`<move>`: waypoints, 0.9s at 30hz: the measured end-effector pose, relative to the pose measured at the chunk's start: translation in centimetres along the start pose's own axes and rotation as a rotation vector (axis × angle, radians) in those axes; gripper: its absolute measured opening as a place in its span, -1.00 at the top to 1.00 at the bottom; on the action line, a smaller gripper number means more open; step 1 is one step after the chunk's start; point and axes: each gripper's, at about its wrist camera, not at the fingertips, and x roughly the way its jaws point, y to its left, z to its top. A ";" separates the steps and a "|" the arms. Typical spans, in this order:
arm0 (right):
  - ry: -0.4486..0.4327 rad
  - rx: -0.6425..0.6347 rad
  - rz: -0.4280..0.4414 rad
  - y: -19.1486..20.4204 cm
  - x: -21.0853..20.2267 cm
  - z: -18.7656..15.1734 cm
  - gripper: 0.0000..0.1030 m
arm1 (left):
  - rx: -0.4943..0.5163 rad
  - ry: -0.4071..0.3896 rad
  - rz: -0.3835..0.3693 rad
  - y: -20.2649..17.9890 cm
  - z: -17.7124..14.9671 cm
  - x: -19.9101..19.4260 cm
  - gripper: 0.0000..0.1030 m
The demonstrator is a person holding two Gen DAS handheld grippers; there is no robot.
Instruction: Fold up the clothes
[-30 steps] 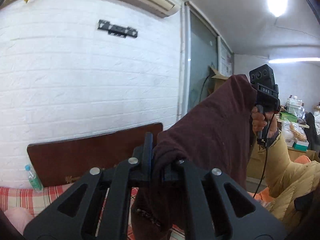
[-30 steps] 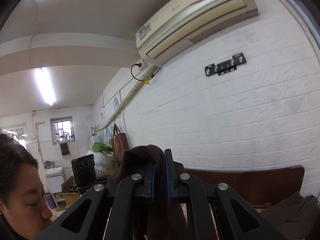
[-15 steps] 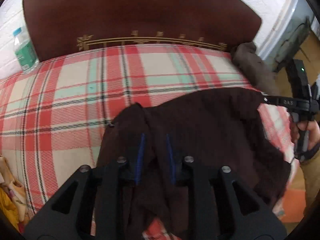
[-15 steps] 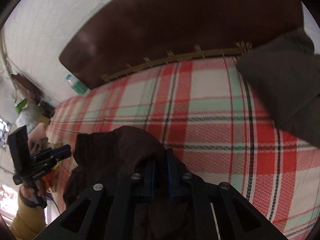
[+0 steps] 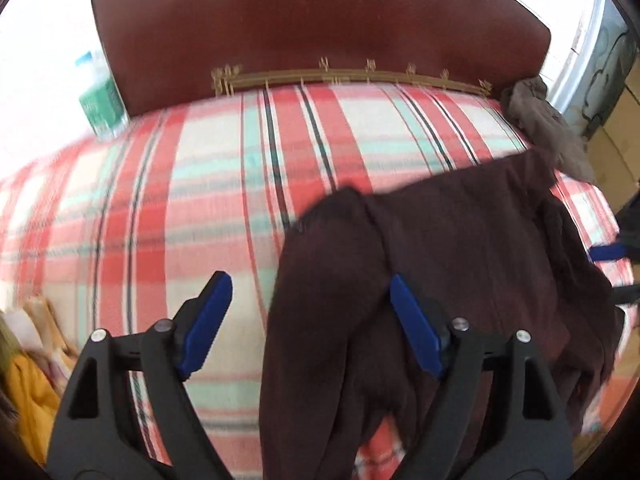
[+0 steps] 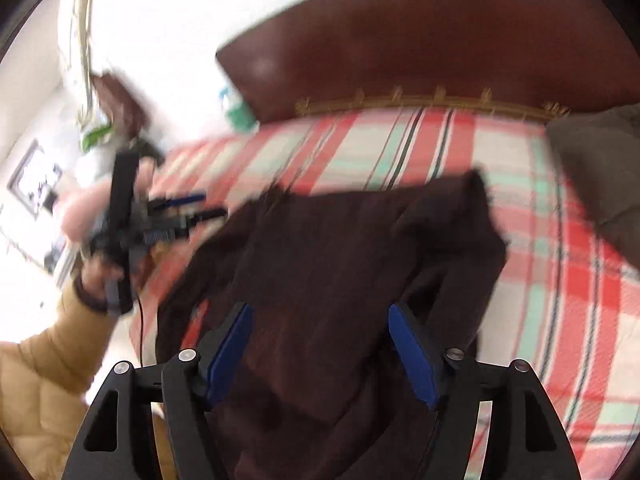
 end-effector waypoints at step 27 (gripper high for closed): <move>-0.316 0.140 0.198 -4.1 -2.7 18.8 0.88 | 0.012 -0.092 -0.001 1.6 7.2 1.1 0.63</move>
